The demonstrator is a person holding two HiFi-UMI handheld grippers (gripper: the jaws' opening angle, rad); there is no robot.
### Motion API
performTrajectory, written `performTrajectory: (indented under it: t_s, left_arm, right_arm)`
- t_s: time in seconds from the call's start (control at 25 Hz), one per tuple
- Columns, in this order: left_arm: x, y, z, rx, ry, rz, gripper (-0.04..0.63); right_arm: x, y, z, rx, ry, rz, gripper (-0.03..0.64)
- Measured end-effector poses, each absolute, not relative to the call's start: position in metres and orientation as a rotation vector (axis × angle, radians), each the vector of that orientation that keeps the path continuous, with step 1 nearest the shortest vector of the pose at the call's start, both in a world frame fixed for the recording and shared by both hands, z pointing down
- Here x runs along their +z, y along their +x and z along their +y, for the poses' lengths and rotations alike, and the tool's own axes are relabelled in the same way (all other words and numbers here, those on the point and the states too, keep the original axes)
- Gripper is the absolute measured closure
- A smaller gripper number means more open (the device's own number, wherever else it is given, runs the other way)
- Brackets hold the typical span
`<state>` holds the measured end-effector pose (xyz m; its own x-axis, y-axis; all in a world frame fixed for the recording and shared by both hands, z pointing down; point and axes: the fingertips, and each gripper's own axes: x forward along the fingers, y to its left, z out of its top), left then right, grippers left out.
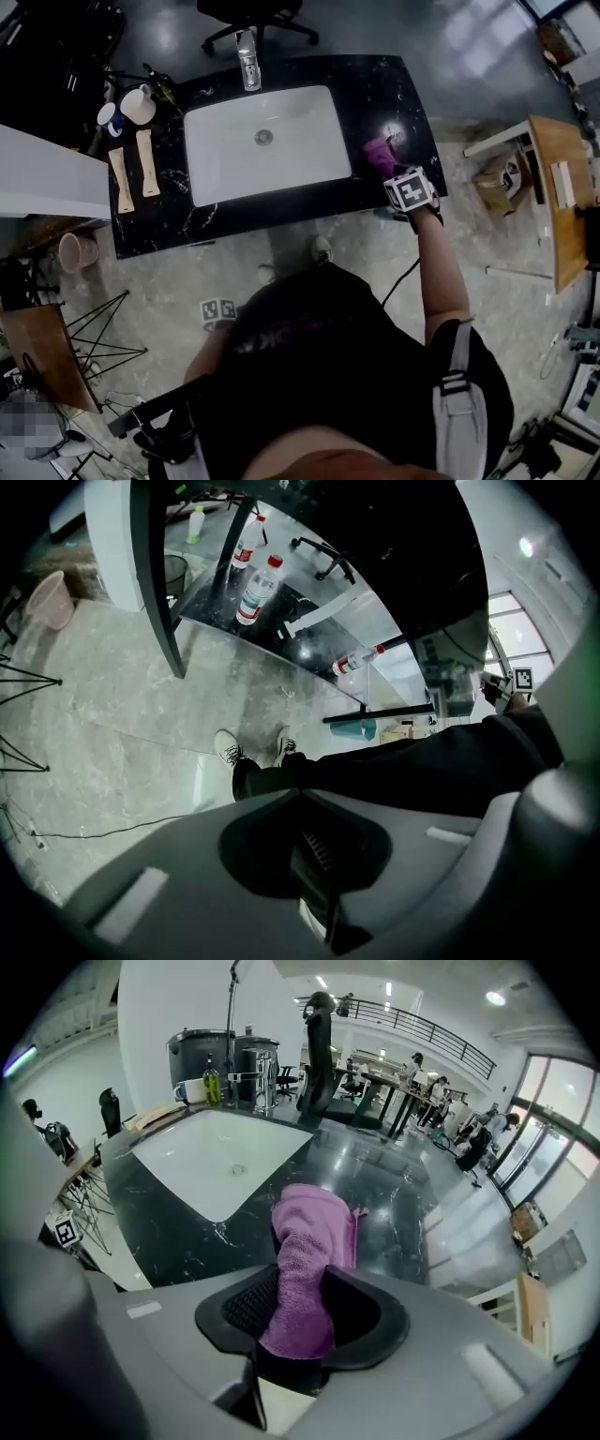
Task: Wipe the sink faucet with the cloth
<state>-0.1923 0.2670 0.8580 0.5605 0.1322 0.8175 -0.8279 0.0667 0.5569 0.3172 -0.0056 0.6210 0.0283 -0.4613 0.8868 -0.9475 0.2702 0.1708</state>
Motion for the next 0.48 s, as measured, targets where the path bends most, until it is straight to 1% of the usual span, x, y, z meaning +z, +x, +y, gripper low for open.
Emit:
performTrajectory:
  t_s: [0.12,0.28,0.32,0.48]
  left_arm:
    - [0.856,-0.196,0.266,0.798,1.319,-0.678,0.603]
    - [0.857,-0.205,0.269,0.765,1.314,-0.692,0.603]
    - [0.857,-0.209,0.271,0.761,1.314,-0.69,0.603]
    - [0.858,-0.226,0.277,0.753,1.309,-0.676,0.603]
  right_arm:
    - [0.627,0.319,-0.006,0.71,1.377,-1.591,0.457]
    - [0.626,0.324,-0.01,0.768,1.427,-1.592,0.501]
    - [0.622,0.325,-0.009,0.775,1.45,-1.59,0.512]
    - [0.583,0.305,-0.016,0.7,1.549,-1.662,0.517]
